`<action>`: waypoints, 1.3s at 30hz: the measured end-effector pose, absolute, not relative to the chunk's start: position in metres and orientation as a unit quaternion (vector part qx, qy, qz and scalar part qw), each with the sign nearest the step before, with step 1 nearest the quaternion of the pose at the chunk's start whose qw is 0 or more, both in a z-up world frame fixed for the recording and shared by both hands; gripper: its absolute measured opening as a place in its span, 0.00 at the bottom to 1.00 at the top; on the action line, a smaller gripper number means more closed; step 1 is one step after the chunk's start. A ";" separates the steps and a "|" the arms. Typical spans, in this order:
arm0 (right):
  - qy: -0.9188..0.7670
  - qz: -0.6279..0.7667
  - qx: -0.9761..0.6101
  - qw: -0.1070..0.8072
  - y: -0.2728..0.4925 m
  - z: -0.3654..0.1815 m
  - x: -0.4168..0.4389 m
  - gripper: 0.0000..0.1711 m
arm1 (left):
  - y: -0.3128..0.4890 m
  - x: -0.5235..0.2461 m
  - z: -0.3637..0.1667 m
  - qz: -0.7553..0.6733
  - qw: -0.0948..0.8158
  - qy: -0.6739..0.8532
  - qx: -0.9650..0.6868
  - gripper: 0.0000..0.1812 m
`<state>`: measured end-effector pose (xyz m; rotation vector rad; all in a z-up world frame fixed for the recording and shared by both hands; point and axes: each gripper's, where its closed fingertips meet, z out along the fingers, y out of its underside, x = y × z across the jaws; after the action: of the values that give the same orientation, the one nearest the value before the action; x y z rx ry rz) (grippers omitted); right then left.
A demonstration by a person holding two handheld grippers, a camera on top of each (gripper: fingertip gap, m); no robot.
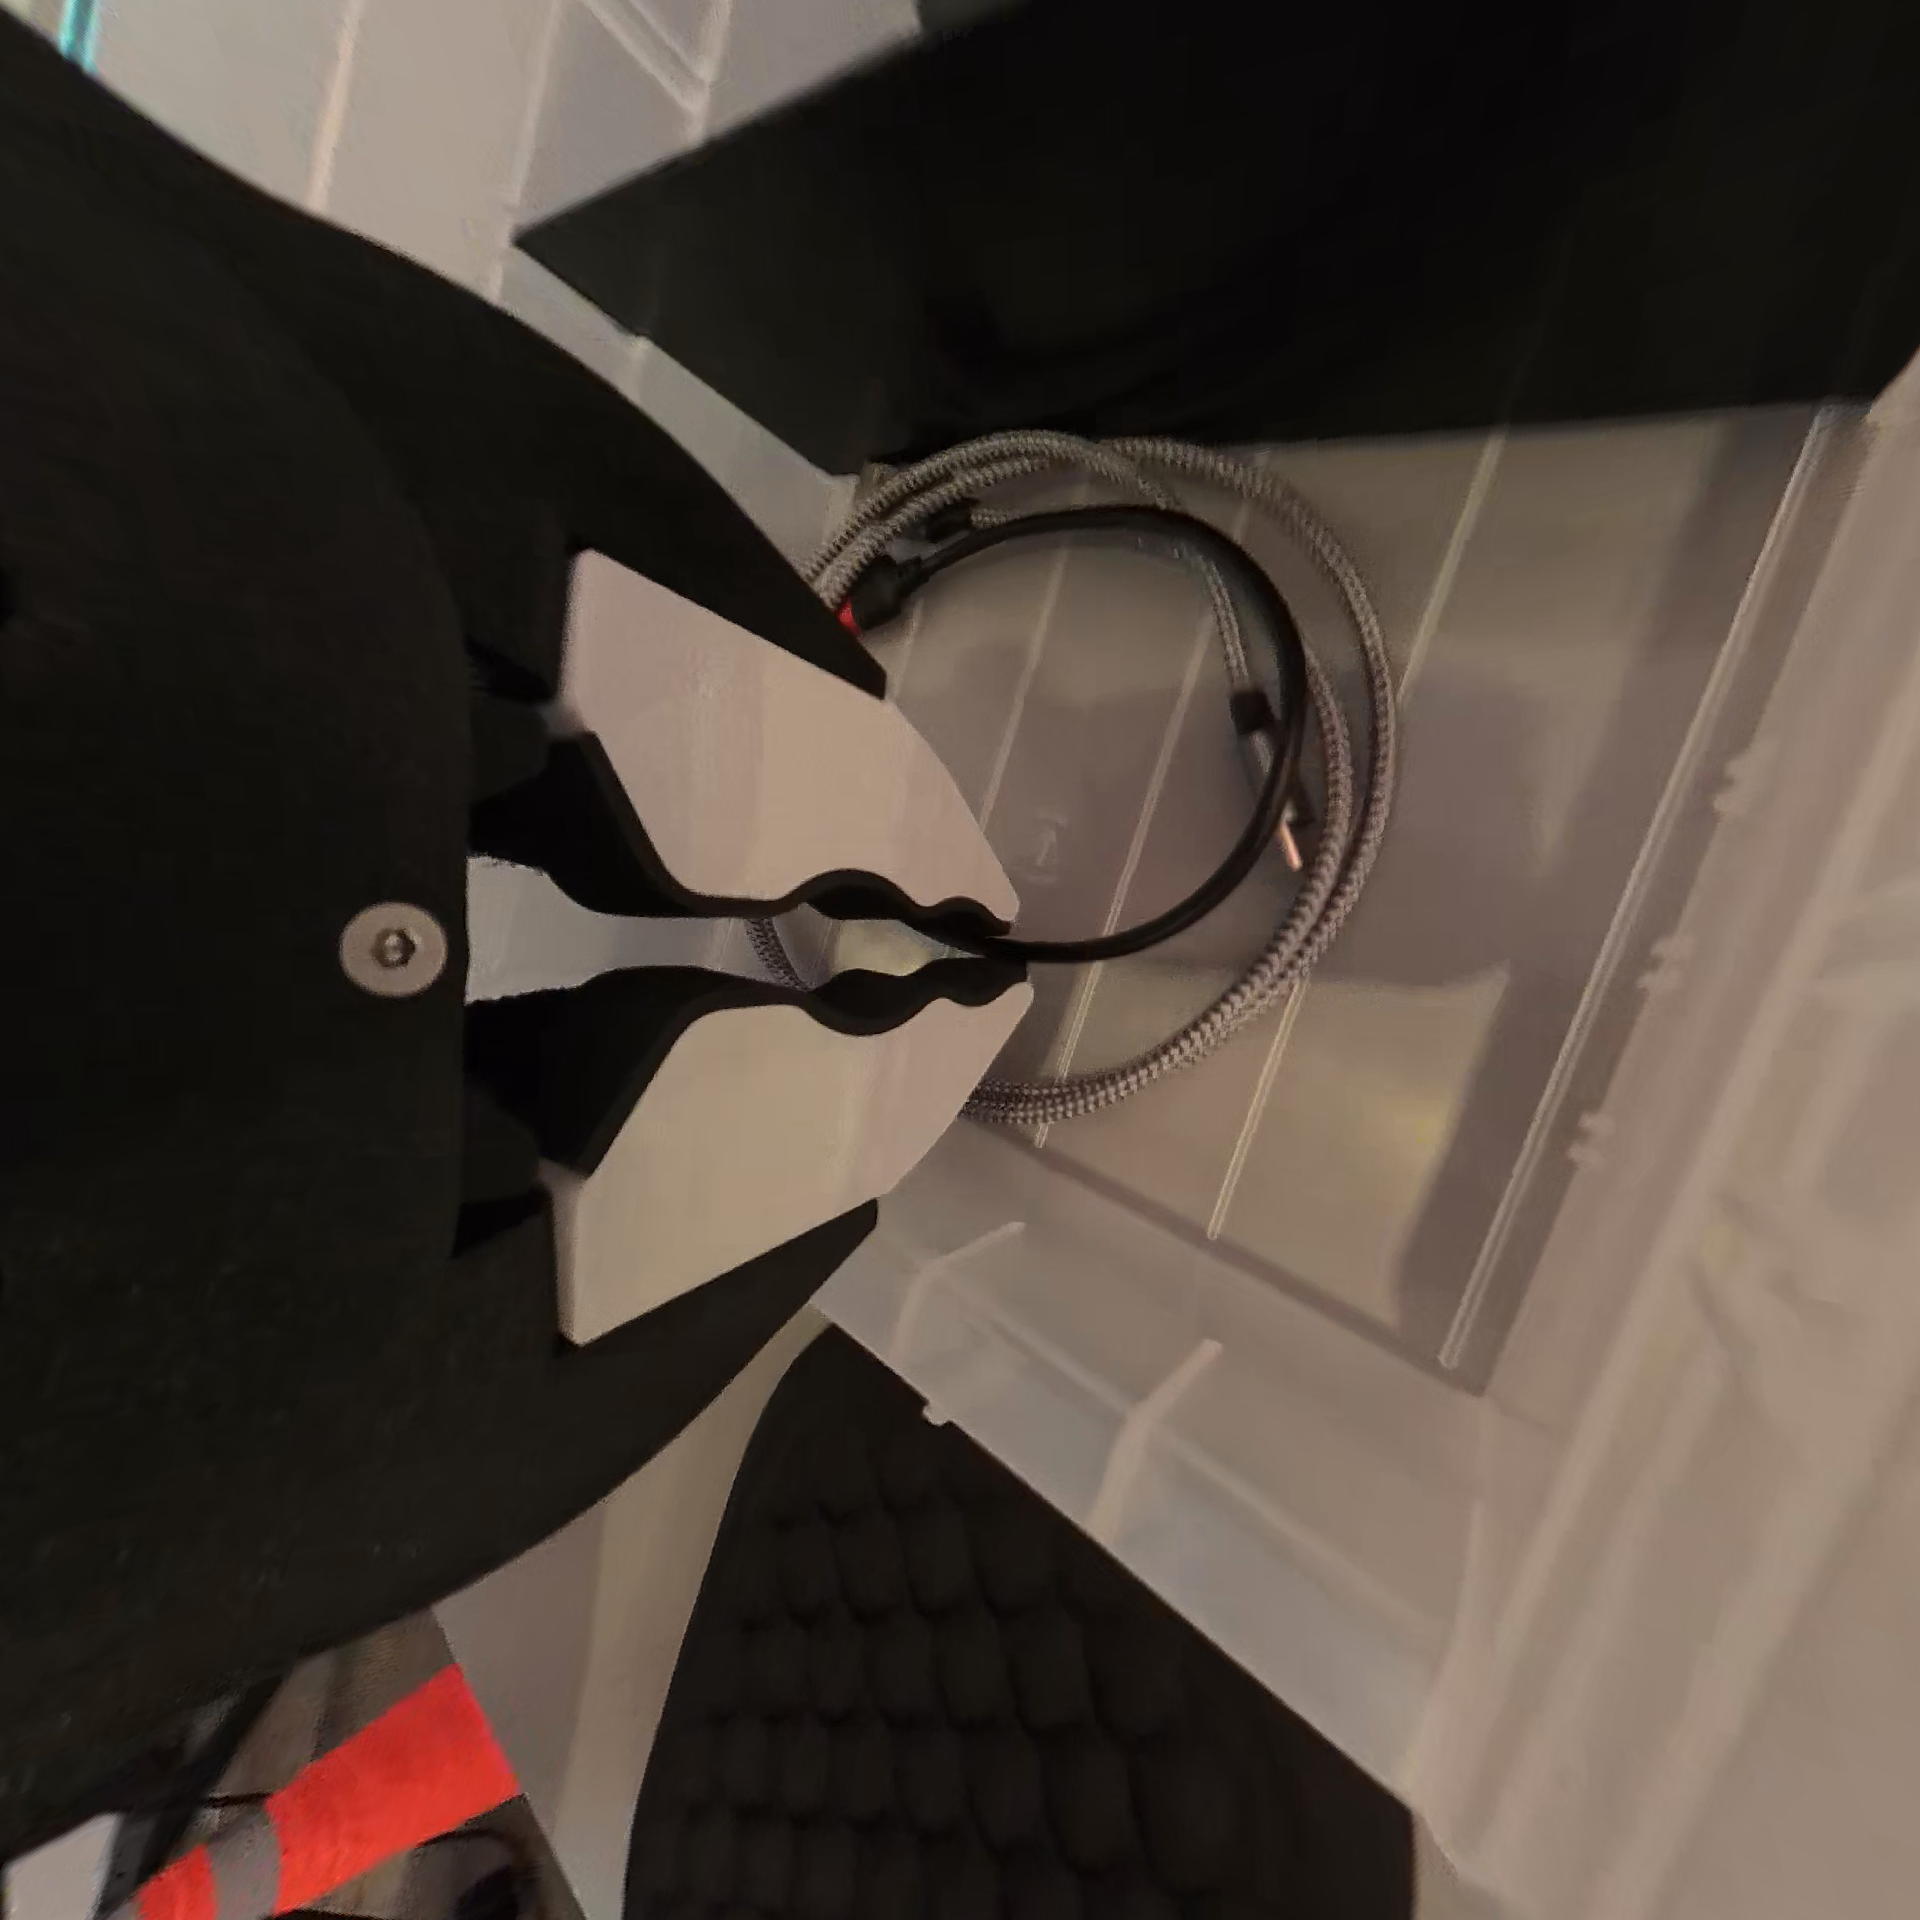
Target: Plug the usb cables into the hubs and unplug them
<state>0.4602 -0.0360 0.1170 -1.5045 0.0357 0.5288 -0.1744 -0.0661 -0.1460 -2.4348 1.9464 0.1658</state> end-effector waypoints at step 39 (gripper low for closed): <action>0.014 0.262 -0.674 0.691 -0.031 0.115 0.456 0.18 | -0.133 0.156 -0.111 -0.195 0.258 0.632 -0.704 0.25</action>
<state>0.4557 -0.0308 0.1149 -1.5056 0.0321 0.5860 0.1559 -0.1333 -0.1110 -1.9088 1.7131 -0.5295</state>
